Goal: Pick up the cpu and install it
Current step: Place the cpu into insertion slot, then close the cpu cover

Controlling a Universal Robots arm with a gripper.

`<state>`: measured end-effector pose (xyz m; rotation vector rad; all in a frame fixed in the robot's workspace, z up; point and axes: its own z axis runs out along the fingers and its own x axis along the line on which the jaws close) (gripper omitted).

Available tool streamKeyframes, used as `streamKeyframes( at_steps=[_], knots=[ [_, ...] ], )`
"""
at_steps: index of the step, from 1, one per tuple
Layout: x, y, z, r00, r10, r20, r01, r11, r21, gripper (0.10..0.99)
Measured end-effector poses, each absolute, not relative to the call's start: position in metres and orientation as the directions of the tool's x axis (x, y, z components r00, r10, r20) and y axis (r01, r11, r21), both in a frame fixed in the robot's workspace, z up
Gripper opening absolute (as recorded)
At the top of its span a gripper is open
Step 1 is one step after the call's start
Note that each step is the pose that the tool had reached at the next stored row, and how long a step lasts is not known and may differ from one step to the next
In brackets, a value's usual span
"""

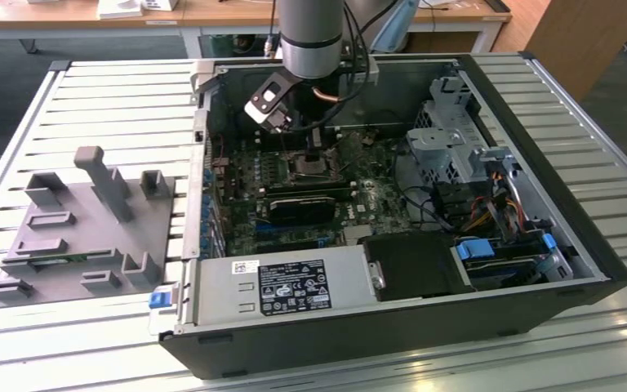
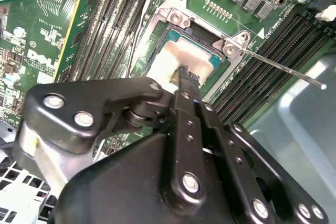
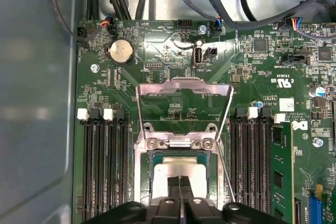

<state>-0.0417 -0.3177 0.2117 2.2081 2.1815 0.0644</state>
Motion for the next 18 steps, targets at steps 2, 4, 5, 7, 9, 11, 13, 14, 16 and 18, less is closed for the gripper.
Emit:
streamKeyframes(
  at_steps=[2,4,5,7,9,11,13,14,16,18],
  knots=[
    [-0.042,-0.318,0.213,0.012,1.000,0.004,0.998,-0.012,0.055,0.106],
    [-0.042,-0.318,0.214,0.012,1.000,0.004,0.998,-0.012,0.055,0.106],
    [-0.042,-0.318,0.214,0.012,1.000,0.004,0.998,-0.012,0.056,0.106],
    [-0.042,-0.318,0.215,0.012,1.000,0.004,0.998,-0.012,0.055,0.106],
    [-0.042,-0.318,0.217,0.012,1.000,0.004,0.998,-0.012,0.055,0.106],
    [-0.042,-0.318,0.218,0.012,1.000,0.004,0.998,-0.012,0.055,0.106],
    [-0.042,-0.318,0.220,0.012,1.000,0.004,0.998,-0.012,0.055,0.106],
    [-0.042,-0.318,0.220,0.012,1.000,0.004,0.998,-0.012,0.055,0.106],
    [-0.042,-0.318,0.222,0.012,1.000,0.004,0.998,-0.012,0.055,0.106],
    [-0.042,-0.318,0.226,0.012,1.000,0.004,0.998,-0.012,0.055,0.106]
  ],
)
